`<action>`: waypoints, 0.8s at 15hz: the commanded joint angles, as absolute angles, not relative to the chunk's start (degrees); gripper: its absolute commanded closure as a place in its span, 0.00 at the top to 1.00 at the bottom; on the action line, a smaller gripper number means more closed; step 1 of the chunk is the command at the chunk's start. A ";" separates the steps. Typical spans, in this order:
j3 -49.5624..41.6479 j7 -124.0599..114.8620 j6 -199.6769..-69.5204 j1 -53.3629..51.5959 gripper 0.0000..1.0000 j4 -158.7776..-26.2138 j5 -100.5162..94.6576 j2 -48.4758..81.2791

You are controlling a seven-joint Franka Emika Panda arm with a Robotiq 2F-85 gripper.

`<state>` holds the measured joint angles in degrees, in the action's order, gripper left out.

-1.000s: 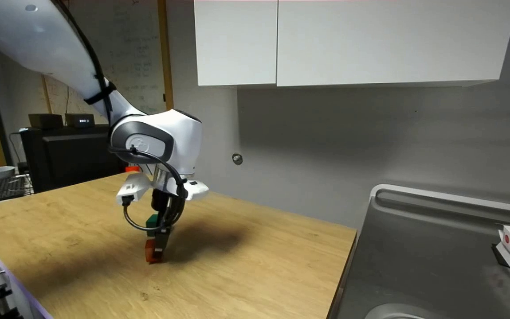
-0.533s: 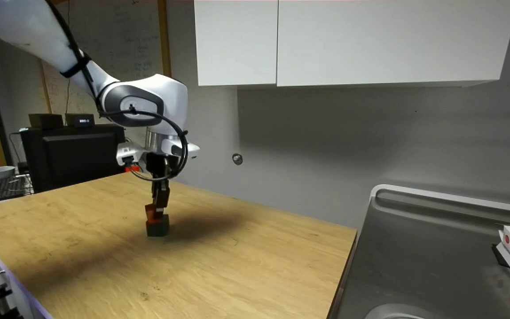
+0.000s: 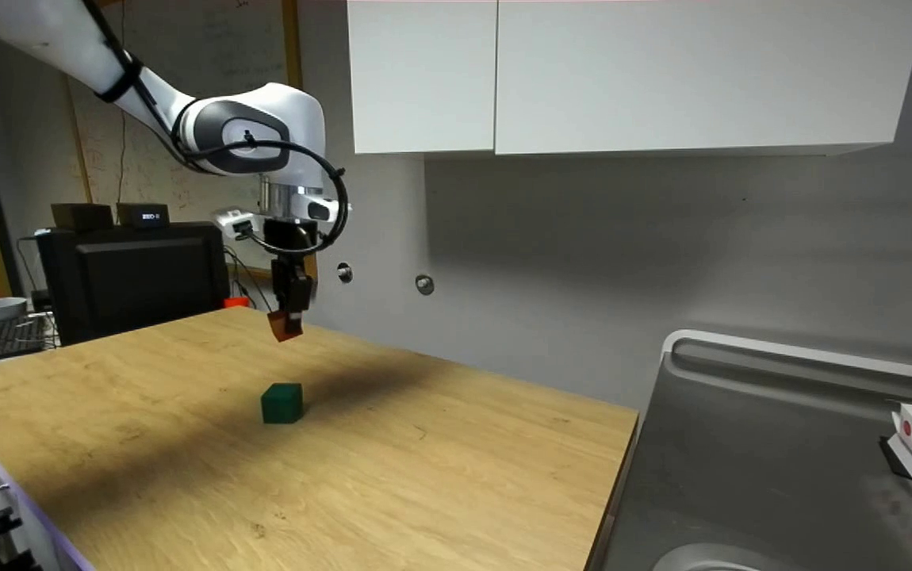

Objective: Put the red block on the green block

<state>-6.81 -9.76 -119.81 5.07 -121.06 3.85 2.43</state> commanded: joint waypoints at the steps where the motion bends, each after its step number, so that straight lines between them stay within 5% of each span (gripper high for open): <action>1: -5.46 -11.06 -117.01 4.17 0.18 -115.19 2.57 6.84; 12: -5.07 -10.27 -115.62 3.42 0.18 -110.93 3.48 16.03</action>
